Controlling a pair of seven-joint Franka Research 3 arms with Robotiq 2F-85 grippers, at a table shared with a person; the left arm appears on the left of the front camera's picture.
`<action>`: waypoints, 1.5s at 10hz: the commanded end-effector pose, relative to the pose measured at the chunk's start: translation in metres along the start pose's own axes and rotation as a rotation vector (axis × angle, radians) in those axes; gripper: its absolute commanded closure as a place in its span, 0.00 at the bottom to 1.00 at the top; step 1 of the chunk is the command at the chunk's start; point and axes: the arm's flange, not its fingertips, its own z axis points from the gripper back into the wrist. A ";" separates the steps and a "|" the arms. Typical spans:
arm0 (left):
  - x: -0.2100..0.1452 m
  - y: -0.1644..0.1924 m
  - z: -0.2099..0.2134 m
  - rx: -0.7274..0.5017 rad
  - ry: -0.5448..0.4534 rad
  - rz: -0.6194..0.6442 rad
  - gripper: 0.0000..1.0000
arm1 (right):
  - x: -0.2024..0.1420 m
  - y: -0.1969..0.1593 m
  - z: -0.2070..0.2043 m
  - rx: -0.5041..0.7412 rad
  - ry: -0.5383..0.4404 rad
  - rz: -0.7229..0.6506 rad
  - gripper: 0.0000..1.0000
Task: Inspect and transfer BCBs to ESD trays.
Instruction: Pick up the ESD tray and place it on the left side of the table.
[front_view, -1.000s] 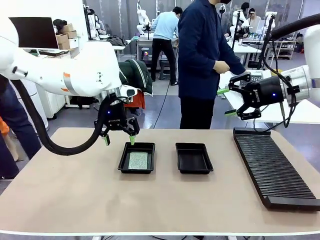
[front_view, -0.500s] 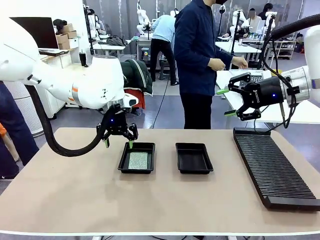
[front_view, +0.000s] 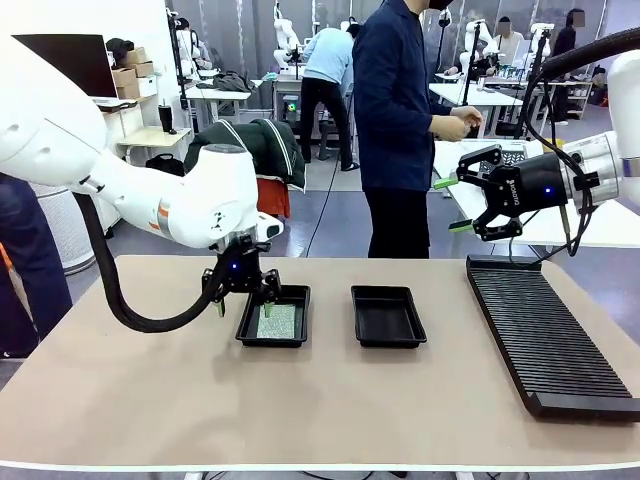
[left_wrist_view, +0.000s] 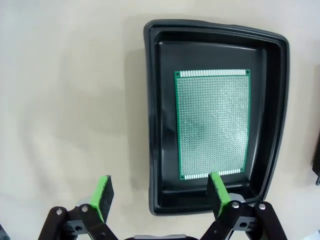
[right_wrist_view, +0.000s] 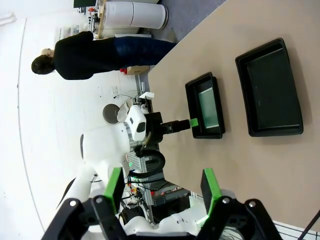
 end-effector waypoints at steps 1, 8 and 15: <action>0.001 0.002 -0.009 0.031 -0.055 0.043 0.00 | 0.004 0.001 -0.001 -0.002 0.013 0.001 0.18; 0.009 0.007 -0.017 0.000 -0.054 0.054 0.24 | 0.004 0.001 -0.001 -0.002 0.013 0.001 0.18; 0.012 0.006 -0.023 -0.018 -0.087 0.052 0.55 | 0.000 0.000 0.000 0.000 -0.001 0.000 0.18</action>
